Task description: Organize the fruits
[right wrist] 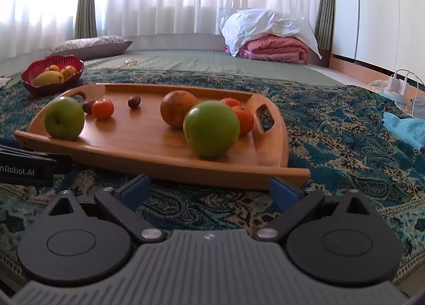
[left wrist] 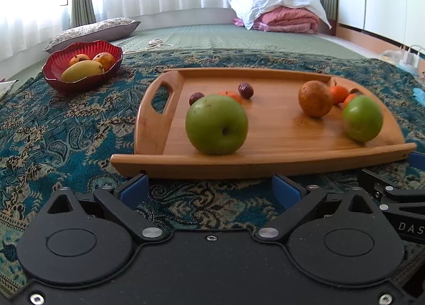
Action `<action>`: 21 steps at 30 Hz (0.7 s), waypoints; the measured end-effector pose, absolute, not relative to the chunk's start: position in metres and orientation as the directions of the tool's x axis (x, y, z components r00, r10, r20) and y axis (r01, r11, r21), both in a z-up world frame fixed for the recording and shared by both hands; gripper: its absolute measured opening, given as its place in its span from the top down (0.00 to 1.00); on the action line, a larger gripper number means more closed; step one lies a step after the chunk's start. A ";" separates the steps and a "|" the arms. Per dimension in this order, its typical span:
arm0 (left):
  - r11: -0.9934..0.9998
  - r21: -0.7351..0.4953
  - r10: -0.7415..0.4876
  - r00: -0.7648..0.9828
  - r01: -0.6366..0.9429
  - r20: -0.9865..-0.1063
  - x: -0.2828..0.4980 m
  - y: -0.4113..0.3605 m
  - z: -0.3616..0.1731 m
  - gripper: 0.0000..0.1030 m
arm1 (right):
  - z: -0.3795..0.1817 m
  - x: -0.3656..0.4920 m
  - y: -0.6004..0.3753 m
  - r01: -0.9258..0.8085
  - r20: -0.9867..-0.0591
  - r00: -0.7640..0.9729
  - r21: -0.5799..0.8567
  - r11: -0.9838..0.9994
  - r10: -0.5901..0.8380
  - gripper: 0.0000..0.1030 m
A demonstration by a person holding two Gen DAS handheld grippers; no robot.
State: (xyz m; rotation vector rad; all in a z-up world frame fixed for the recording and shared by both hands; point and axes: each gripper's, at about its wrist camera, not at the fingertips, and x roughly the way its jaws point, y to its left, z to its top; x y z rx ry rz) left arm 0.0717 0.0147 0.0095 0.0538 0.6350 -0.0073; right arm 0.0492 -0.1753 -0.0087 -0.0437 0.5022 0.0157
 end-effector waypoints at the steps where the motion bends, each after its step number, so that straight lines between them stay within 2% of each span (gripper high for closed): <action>1: 0.998 0.057 0.018 0.803 0.020 -0.596 0.073 0.014 0.007 0.03 | -0.011 0.051 -0.175 -0.024 -0.488 0.873 -0.040 0.999 0.001 0.01; 13: 0.999 0.036 0.010 0.798 0.015 -0.602 0.082 0.019 -0.006 0.00 | -0.021 0.064 -0.171 -0.029 -0.537 0.844 -0.052 0.998 -0.004 0.00; 21: 0.999 0.028 0.004 0.794 0.017 -0.607 0.083 0.020 -0.006 0.00 | -0.023 0.063 -0.170 -0.032 -0.533 0.846 -0.063 0.997 -0.007 0.00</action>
